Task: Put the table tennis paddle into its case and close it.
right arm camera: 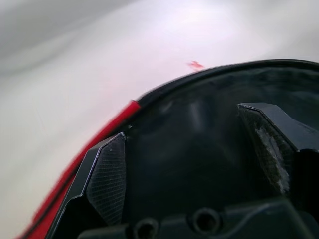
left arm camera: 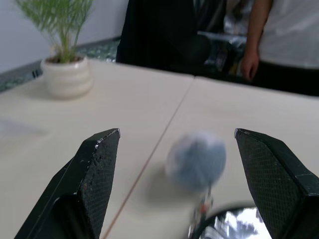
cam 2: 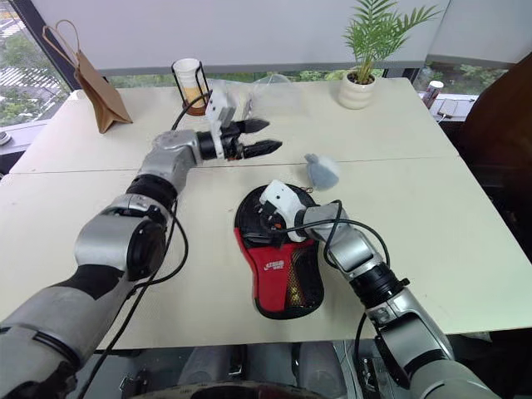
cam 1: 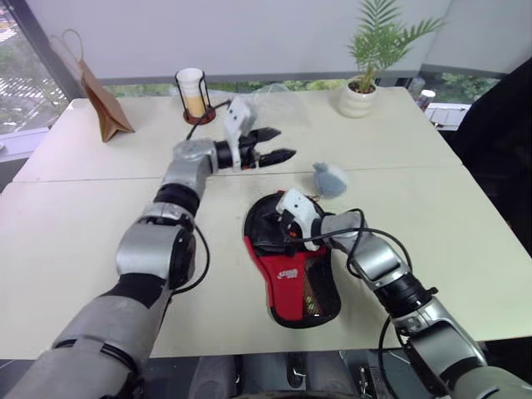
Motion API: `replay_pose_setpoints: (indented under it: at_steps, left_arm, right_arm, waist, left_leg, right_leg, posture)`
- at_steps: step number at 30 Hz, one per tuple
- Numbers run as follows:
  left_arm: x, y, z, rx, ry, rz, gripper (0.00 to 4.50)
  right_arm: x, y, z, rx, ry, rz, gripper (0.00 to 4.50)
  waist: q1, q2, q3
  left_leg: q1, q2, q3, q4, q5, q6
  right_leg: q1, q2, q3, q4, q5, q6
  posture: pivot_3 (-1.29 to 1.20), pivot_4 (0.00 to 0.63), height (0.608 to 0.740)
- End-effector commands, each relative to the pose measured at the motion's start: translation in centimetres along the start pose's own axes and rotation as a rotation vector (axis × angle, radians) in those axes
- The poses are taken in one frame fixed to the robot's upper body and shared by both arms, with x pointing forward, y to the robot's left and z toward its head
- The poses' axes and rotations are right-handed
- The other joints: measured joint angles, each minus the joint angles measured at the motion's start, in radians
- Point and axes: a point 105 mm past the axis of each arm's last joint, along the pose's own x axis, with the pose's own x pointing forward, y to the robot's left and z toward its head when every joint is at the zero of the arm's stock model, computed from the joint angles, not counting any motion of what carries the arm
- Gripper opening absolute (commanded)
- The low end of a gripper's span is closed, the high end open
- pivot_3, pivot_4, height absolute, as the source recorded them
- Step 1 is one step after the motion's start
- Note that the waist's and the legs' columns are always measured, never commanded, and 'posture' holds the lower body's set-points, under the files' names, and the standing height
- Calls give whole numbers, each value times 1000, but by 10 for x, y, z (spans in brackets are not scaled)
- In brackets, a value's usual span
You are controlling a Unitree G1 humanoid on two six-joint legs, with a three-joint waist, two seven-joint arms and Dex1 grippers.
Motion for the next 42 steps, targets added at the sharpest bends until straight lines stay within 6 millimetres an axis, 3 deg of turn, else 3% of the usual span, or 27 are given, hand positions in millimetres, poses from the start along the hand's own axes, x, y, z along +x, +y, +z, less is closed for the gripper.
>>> replay_pose_setpoints:
  at_steps: [1,7,11,15,20,26,33,42]
  left_arm:
    - [-8,-6,3,110,6,-53,3779]
    - [-16,-20,-15,145,12,-83,3779]
    - [-7,-37,-22,177,14,-136,3779]
    - [3,-62,-33,192,14,-205,3779]
    - [13,-87,-52,180,31,-247,3779]
    - [17,-100,-64,198,66,-260,3779]
    - [18,-99,-88,197,159,-216,3779]
    - [18,-102,-102,166,187,-200,3779]
  right_arm:
    - [-24,-22,-20,44,111,-99,3998]
    - [-65,-40,5,41,85,-175,3998]
    - [-97,-53,22,79,62,-234,3998]
    - [-135,-71,40,119,30,-325,3998]
    - [-156,-90,48,151,-12,-423,3998]
    - [-153,-112,41,196,-37,-490,3998]
    - [-126,-134,35,267,-62,-480,3998]
    - [-96,-134,11,261,22,-387,3998]
  waist:
    - [1,-1,1]
    - [14,-5,7]
    - [20,-6,8]
    - [20,-7,12]
    - [17,-7,12]
    - [18,-7,12]
    - [18,-7,12]
    - [19,-7,12]
  left_leg:
    - [-4,-1,0,1,0,0]
    - [-15,-1,1,9,0,0]
    - [-26,-2,1,12,0,1]
    - [-26,-3,1,12,0,1]
    - [-25,-2,2,12,0,1]
    - [-25,-1,3,12,0,1]
    - [-25,-1,5,12,0,1]
    - [-24,-1,5,13,1,1]
  right_leg:
    - [-3,-1,0,1,0,0]
    - [-11,-1,1,2,1,0]
    - [-21,-1,0,5,2,0]
    - [-22,0,1,5,2,1]
    - [-22,1,1,5,2,1]
    - [-22,3,1,5,2,-1]
    - [-23,4,2,6,5,2]
    - [-22,4,2,7,5,2]
  posture:
    - [0,150,735]
    - [0,150,735]
    - [0,150,735]
    - [0,150,735]
    - [0,150,735]
    - [0,150,735]
    - [0,150,735]
    - [0,150,735]
